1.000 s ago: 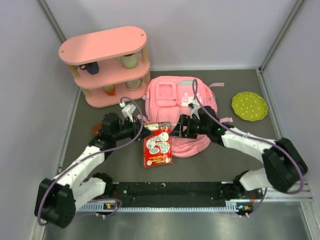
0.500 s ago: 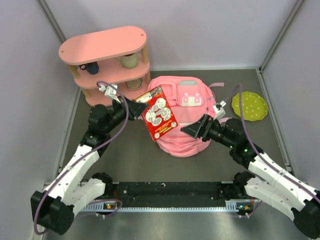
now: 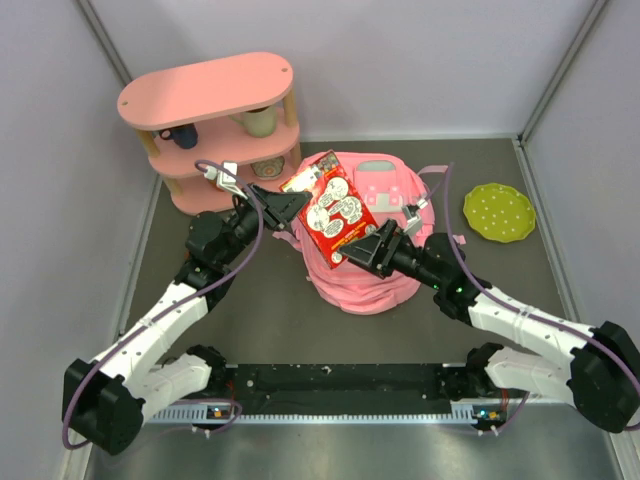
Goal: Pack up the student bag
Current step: Pick up the book from the center of the board.
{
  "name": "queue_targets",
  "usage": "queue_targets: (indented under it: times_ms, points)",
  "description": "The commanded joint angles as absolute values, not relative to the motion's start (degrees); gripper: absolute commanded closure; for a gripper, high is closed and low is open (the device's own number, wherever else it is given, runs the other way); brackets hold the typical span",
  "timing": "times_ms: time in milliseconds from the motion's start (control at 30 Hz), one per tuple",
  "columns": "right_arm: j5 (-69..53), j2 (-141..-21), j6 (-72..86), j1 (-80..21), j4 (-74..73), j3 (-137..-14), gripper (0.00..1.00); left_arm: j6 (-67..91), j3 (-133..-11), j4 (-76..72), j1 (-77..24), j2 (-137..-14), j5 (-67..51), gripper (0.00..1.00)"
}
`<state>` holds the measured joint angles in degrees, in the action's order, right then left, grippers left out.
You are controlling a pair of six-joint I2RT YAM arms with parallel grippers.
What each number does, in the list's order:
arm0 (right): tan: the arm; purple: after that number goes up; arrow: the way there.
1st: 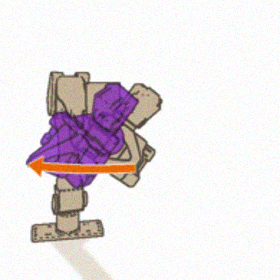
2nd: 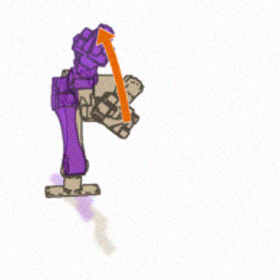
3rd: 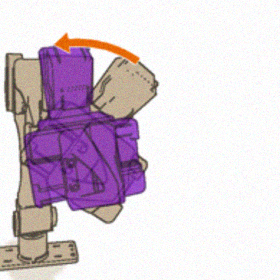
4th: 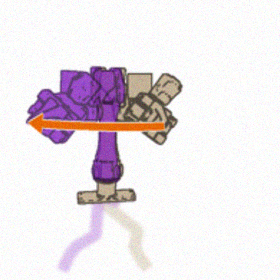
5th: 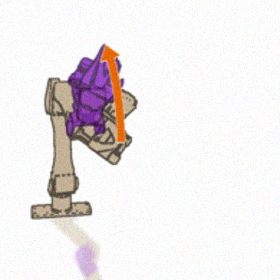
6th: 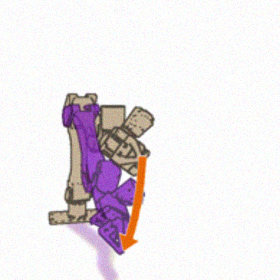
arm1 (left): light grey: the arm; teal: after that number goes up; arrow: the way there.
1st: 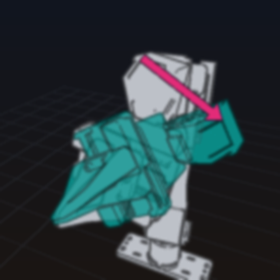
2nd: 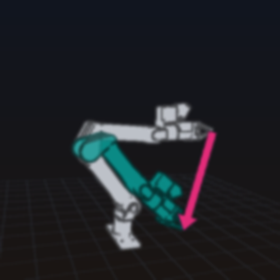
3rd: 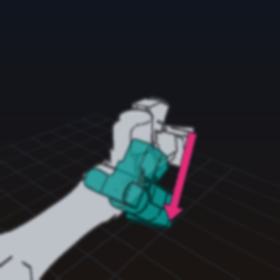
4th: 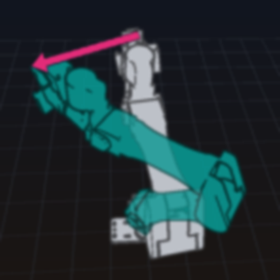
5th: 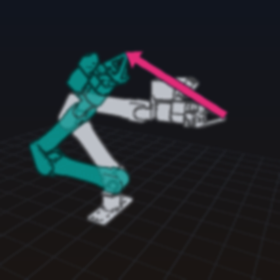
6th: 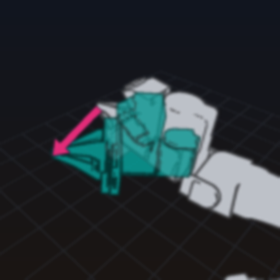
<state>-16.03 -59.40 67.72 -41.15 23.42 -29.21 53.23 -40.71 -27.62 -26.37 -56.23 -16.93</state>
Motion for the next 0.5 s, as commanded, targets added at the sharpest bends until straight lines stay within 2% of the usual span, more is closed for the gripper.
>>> queue_targets:
  times_ms: [0, 100, 300, 400, 433, 467]
  points:
    - [-13.54, -61.96, 68.73, -41.57, 37.94, -29.18, 0.15, 57.13, -40.78, -37.35, -27.42, -56.25, -15.73, 1.00]
    - [-11.52, -63.10, 68.03, -41.57, 40.94, -28.65, 0.15, 58.09, -40.17, -38.23, -27.68, -55.99, -15.47, 1.00]
    - [-10.28, -66.09, 69.43, -41.48, 59.83, -24.79, 0.18, 59.50, -39.12, -39.72, -27.77, -56.69, -16.17, 1.00]
    - [-11.16, -68.02, 69.96, -41.40, 64.67, -24.70, 0.36, 60.29, -38.15, -40.52, -27.77, -57.04, -16.08, 1.00]
    - [-11.86, -68.81, 70.13, -41.48, 66.17, -24.44, 0.48, 60.21, -38.14, -40.60, -27.77, -57.04, -16.00, 1.00]
    - [-11.87, -69.08, 70.57, -41.40, 68.79, -24.09, 0.52, 60.12, -37.88, -40.52, -27.77, -57.13, -16.00, 1.00]
